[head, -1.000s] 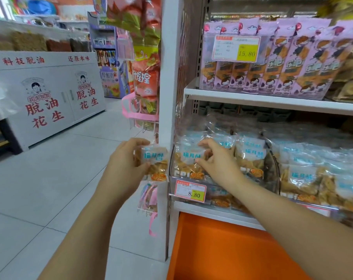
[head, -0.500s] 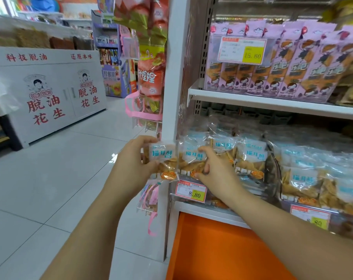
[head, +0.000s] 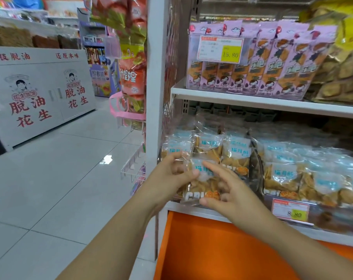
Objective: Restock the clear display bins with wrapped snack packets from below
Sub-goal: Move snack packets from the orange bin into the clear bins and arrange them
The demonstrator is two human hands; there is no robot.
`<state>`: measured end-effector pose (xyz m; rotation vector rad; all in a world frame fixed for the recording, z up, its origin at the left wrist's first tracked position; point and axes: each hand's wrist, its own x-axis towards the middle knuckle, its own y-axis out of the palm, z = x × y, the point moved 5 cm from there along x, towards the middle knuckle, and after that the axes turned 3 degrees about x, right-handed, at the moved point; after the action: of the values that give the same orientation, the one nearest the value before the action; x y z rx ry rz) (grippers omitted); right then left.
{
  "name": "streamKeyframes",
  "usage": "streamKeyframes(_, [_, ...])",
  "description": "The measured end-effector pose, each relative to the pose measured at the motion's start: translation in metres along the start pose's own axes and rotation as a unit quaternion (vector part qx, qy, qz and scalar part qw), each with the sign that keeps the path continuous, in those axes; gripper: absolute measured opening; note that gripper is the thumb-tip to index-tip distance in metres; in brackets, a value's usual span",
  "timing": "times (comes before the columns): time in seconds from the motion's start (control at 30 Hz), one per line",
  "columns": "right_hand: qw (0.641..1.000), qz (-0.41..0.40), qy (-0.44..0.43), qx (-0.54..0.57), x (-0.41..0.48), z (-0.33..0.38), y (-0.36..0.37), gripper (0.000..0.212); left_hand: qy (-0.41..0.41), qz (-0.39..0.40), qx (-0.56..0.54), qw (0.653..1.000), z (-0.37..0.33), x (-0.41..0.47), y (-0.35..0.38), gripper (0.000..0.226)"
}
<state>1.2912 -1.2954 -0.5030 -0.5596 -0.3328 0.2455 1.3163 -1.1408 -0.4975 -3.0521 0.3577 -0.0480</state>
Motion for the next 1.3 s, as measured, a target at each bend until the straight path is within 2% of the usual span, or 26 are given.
streamKeyframes(0.1, [0.998, 0.0, 0.006, -0.056, -0.003, -0.003, -0.014, 0.074, -0.025, 0.005, -0.036, 0.999, 0.007, 0.004, 0.014, 0.039])
streamKeyframes(0.17, [0.997, -0.008, 0.008, -0.078, 0.002, -0.001, -0.026, 0.069, -0.01, 0.002, -0.057, 0.998, 0.002, 0.005, 0.02, 0.034])
streamKeyframes(0.2, [0.996, -0.03, 0.014, -0.086, 0.006, 0.001, -0.033, 0.066, 0.018, -0.018, -0.024, 0.999, -0.003, 0.007, 0.018, 0.033])
streamKeyframes(0.27, [0.989, -0.106, 0.022, -0.103, 0.02, 0.0, -0.049, 0.065, 0.088, -0.094, 0.108, 0.986, -0.014, 0.008, 0.006, 0.033])
streamKeyframes(0.33, [0.979, -0.17, 0.027, -0.107, 0.04, -0.003, -0.056, 0.066, 0.138, -0.156, 0.262, 0.942, -0.017, 0.009, -0.007, 0.033])
streamKeyframes(0.43, [0.98, -0.153, 0.044, -0.123, 0.066, -0.014, -0.041, 0.065, 0.155, -0.158, 0.448, 0.867, -0.003, 0.014, -0.011, 0.036])
streamKeyframes(0.5, [0.964, -0.151, 0.047, -0.214, 0.074, -0.023, -0.03, 0.063, 0.146, -0.149, 0.522, 0.827, 0.006, 0.016, -0.007, 0.041])
streamKeyframes(0.53, [0.943, -0.16, 0.041, -0.288, 0.075, -0.023, -0.028, 0.062, 0.152, -0.15, 0.541, 0.813, 0.007, 0.016, -0.006, 0.045])
streamKeyframes(0.6, [0.898, -0.175, 0.021, -0.404, 0.077, -0.016, -0.029, 0.063, 0.166, -0.159, 0.56, 0.796, 0.006, 0.017, -0.006, 0.05])
streamKeyframes(0.63, [0.891, -0.166, 0.019, -0.421, 0.077, -0.014, -0.03, 0.064, 0.166, -0.163, 0.57, 0.788, 0.005, 0.018, -0.007, 0.052])
streamKeyframes(0.77, [0.912, -0.085, 0.03, -0.401, 0.081, -0.015, -0.027, 0.069, 0.148, -0.164, 0.602, 0.767, 0.007, 0.019, -0.008, 0.055])
streamKeyframes(1.0, [0.889, -0.079, 0.04, -0.45, 0.088, -0.021, -0.019, 0.074, 0.16, -0.165, 0.609, 0.76, 0.009, 0.016, -0.006, 0.059])
streamKeyframes(1.1, [0.892, -0.067, 0.045, -0.445, 0.083, -0.02, -0.023, 0.078, 0.179, -0.17, 0.597, 0.763, 0.01, 0.015, -0.007, 0.058])
streamKeyframes(1.3, [0.927, -0.062, -0.035, -0.368, 0.045, 0.0, -0.035, 0.047, 0.246, -0.197, 0.573, 0.757, 0.006, 0.005, 0.0, 0.063])
